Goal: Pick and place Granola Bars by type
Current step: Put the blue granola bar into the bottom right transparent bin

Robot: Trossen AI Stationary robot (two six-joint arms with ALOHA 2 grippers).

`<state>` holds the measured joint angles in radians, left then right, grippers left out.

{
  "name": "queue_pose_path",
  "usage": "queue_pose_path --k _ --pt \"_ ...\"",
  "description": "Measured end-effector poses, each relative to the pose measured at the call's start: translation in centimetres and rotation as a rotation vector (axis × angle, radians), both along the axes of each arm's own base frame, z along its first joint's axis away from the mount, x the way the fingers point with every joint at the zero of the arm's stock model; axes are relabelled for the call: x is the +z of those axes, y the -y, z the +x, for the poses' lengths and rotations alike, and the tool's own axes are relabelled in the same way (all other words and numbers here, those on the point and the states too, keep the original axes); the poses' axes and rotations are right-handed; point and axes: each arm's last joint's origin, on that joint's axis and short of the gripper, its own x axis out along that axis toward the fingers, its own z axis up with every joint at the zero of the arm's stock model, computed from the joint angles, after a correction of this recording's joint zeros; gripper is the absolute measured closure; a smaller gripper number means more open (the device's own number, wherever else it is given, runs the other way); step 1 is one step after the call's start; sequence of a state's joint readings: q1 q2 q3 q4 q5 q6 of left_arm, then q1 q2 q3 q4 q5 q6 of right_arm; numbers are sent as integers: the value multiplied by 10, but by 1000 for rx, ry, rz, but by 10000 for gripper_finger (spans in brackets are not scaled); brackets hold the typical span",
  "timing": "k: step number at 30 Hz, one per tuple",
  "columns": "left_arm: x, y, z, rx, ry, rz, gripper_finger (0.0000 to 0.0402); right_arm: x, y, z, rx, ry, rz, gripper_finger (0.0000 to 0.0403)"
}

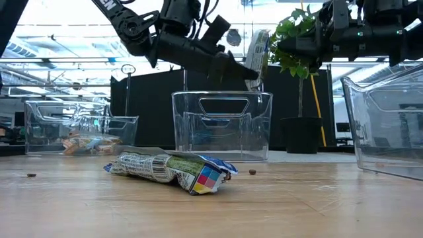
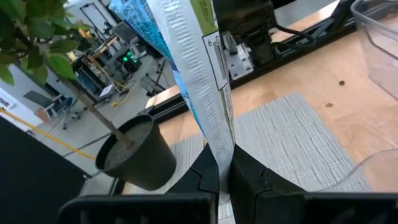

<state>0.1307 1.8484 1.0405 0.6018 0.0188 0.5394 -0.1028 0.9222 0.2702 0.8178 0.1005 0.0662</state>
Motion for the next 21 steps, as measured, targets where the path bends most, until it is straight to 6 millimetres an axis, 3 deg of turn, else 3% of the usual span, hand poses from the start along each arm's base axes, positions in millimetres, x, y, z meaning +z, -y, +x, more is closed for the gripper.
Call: queue_pose_path --k 7,21 --pt "-1 0 0 -8 -14 22 389 1 0 0 0 9 -7 351" --pt "-2 -3 -1 5 -26 22 389 0 0 1 -1 5 -15 356"
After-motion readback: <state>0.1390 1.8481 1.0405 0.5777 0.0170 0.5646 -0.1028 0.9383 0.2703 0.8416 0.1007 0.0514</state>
